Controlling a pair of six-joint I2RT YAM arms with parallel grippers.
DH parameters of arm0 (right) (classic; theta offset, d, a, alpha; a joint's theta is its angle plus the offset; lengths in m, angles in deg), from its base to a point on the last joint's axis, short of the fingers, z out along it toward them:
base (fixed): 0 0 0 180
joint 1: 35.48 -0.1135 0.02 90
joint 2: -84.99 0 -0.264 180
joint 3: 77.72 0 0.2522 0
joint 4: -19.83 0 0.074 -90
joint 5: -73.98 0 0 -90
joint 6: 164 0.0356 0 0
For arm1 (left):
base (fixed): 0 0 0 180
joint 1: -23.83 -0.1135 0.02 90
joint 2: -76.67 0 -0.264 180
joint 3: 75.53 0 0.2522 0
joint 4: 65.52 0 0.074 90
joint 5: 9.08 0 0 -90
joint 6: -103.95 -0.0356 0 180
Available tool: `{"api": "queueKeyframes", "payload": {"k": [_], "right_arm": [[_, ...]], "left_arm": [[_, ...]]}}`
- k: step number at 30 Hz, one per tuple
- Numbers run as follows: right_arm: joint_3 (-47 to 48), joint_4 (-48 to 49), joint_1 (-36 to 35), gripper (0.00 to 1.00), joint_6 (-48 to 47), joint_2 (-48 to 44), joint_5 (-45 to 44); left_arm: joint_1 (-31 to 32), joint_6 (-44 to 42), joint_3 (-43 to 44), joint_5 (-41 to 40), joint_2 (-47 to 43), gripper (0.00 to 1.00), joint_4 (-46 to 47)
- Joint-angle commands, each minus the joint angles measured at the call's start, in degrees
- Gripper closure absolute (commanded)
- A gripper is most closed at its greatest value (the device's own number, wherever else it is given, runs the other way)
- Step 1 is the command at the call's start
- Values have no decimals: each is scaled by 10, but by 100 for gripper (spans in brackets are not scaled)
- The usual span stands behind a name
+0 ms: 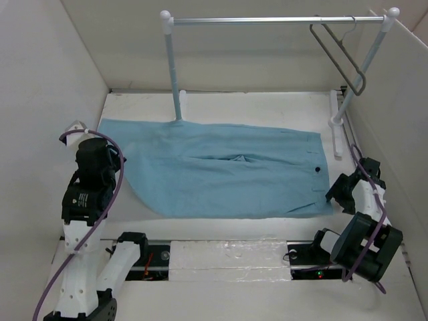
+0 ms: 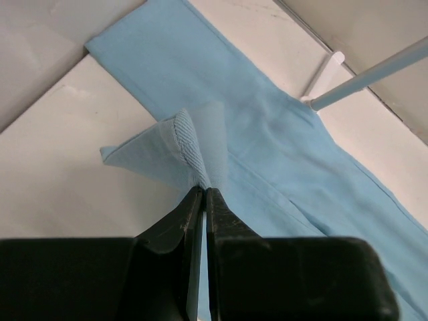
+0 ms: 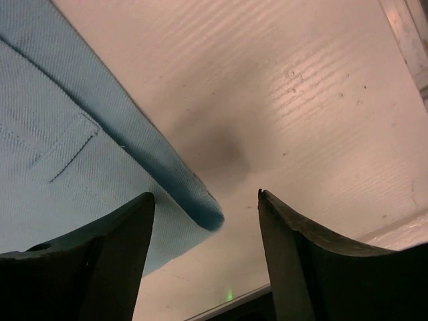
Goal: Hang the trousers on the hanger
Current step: Fold the trousers
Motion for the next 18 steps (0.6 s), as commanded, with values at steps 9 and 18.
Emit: {"api": "queueKeyframes", "payload": {"k": [9,18], "right_arm": [[-20,-34,-108,33,177,13,-36],[98,-154,-50,98,103,-46,-179]], "left_arm": [[34,-31,45,-92,-13,100,25],[34,-29,108,-95,18,100,5]]}}
